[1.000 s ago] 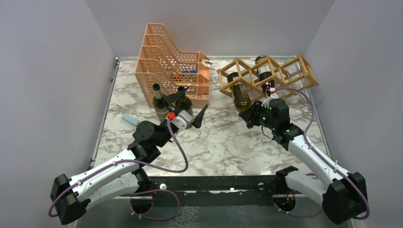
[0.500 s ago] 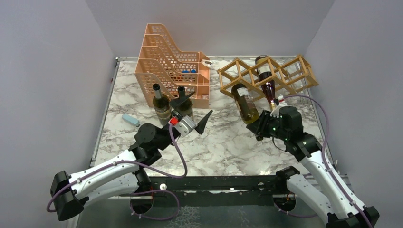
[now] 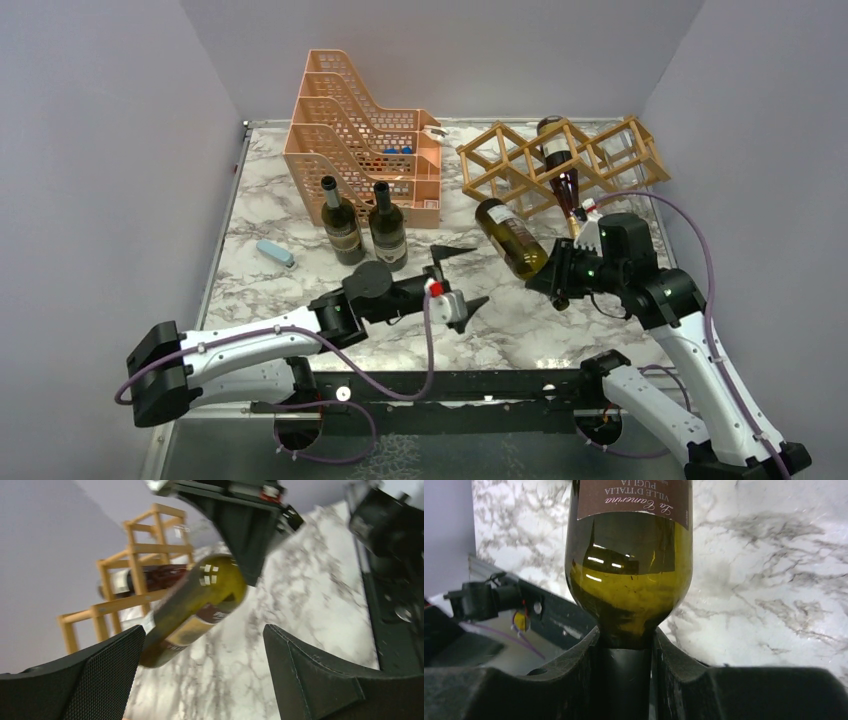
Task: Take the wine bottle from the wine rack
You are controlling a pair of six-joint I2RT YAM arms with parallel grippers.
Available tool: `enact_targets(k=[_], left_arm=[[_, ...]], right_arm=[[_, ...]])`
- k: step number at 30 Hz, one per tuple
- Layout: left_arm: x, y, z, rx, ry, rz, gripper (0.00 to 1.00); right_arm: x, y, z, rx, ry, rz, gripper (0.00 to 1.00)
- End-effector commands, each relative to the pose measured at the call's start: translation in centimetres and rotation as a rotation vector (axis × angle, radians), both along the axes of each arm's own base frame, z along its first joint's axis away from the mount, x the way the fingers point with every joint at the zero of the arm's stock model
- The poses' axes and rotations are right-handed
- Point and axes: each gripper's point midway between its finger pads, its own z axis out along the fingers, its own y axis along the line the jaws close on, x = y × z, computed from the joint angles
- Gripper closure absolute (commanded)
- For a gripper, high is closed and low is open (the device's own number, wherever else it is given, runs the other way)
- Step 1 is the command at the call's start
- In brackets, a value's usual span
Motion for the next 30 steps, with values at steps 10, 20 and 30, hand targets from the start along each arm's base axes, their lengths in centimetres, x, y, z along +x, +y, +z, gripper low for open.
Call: enact_targets(k=[10, 20, 30], left_arm=[[-1.7, -6.1, -5.5, 0.419, -0.346, 0.012, 0.04], [-2.4, -11.3, -7.6, 0.453, -0.339, -0.100, 0.01], [-1.1, -13.7, -8.7, 0.477, -0.360, -0.057, 0.22]], right_arm=[[-5.1, 1.1, 0.8, 0.027, 0.125, 0.244, 0.82], [-6.3, 1.5, 0.7, 0.057, 0.114, 0.306, 0.82], [-6.6, 1.2, 1.2, 0.048, 0.081, 0.316, 0.82]])
